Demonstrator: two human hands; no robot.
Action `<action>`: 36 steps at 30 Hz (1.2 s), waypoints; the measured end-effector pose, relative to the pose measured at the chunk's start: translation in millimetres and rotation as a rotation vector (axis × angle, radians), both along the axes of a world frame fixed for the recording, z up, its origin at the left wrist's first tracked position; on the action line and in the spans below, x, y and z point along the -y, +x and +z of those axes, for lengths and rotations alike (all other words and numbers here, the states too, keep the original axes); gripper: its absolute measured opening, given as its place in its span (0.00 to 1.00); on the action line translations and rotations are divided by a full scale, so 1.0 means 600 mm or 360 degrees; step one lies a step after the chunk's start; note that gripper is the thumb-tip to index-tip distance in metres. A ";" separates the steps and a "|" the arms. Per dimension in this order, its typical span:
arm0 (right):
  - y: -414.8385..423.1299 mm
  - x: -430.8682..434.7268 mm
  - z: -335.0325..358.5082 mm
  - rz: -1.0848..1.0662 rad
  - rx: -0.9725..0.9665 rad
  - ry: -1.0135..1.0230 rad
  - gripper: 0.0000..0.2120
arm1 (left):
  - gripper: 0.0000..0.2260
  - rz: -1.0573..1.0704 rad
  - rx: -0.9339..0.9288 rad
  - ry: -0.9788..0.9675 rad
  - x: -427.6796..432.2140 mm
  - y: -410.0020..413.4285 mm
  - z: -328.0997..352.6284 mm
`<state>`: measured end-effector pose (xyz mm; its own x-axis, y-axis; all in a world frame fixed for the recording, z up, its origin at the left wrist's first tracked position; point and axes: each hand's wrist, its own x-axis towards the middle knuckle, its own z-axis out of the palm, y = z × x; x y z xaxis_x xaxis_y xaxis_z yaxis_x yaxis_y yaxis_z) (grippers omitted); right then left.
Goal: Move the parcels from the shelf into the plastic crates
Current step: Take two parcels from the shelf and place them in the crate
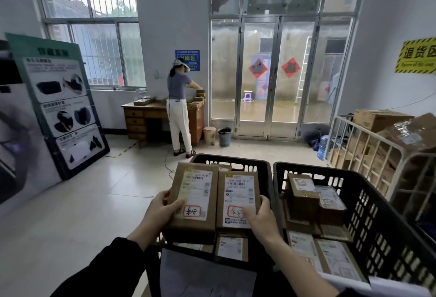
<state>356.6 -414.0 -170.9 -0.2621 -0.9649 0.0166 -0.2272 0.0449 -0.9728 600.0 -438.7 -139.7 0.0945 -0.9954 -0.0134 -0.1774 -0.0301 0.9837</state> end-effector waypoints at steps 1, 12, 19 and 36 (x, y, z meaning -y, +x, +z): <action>0.000 0.011 -0.006 0.0014 -0.0008 0.0063 0.24 | 0.21 -0.0011 0.0039 0.0053 0.011 0.001 -0.005; 0.004 0.101 -0.072 -0.0039 0.0005 0.0713 0.23 | 0.20 -0.0277 0.0483 0.0635 0.119 -0.007 -0.061; 0.013 0.120 -0.108 -0.0008 0.0035 0.0934 0.33 | 0.16 -0.0311 0.0405 0.0764 0.153 -0.016 -0.099; 0.017 0.138 -0.133 0.0011 -0.0188 0.1102 0.33 | 0.12 -0.0281 0.0494 0.0692 0.181 -0.021 -0.139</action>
<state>366.5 -497.0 -250.5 -0.2903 -0.7655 -0.5742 -0.3318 0.6434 -0.6899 587.2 -547.2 -223.4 -0.0083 -0.9055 -0.4242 -0.4958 -0.3647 0.7882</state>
